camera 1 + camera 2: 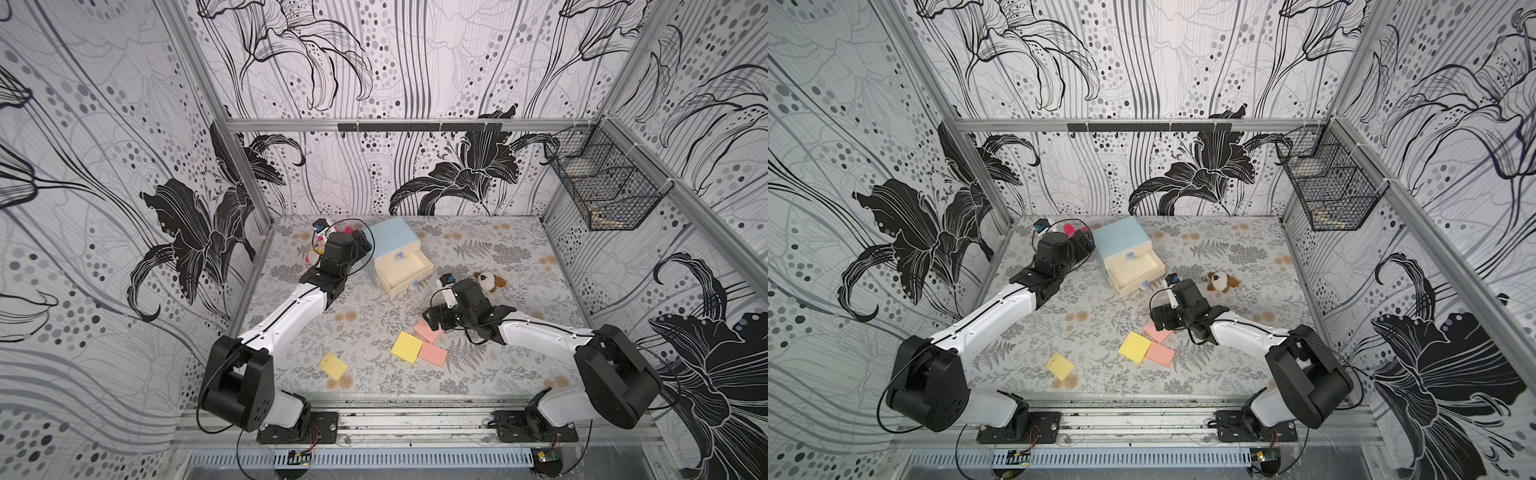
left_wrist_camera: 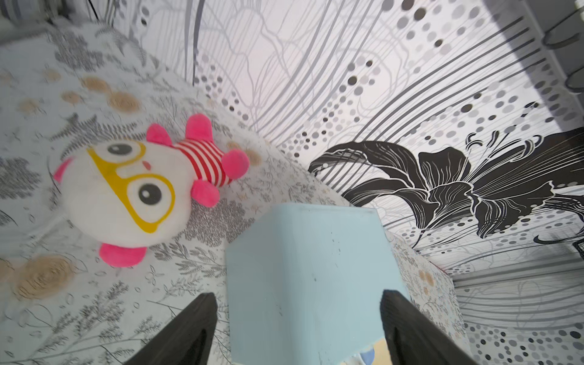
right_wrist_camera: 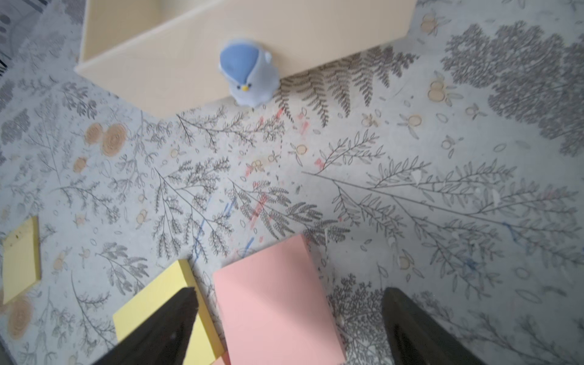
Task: Please put the sticky notes in the drawer by color
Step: Pick up the sticky notes from the center of the board.
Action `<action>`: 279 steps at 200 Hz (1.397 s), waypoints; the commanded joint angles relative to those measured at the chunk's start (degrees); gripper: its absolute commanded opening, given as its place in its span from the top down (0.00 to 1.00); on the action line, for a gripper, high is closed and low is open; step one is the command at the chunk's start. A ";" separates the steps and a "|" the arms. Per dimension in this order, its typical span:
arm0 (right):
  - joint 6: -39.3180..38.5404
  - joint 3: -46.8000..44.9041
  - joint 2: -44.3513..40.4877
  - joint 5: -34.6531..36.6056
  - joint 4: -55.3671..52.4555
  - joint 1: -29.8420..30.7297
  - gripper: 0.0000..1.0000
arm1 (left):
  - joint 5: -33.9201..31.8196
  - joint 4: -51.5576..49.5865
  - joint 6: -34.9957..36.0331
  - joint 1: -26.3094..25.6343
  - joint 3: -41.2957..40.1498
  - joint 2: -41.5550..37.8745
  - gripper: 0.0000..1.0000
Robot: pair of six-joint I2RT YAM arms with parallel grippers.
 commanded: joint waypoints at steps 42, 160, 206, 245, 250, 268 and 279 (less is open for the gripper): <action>-14.25 10.21 7.78 3.25 -10.36 4.41 0.01 | -0.80 7.96 8.00 -0.26 -17.50 -12.58 0.01; -22.66 17.21 18.42 1.46 -14.96 4.93 0.01 | -1.19 9.05 9.63 -0.16 -22.68 -13.94 0.03; -23.13 17.51 20.73 1.90 -14.91 4.94 0.10 | -1.14 8.96 9.53 -0.16 -22.77 -13.69 0.03; -22.98 16.77 20.60 1.84 -15.15 4.94 0.15 | -1.54 8.75 9.60 -0.17 -22.82 -13.74 0.03; -22.97 16.67 20.56 1.81 -15.09 4.94 0.15 | -1.54 8.84 9.61 -0.16 -22.80 -13.73 0.03; -22.85 16.21 20.36 1.73 -14.95 4.93 0.17 | -1.45 9.01 9.58 -0.21 -22.76 -13.48 0.03; -22.65 16.15 20.30 1.73 -14.73 4.93 0.18 | -1.41 9.02 9.49 -0.16 -22.68 -13.28 0.03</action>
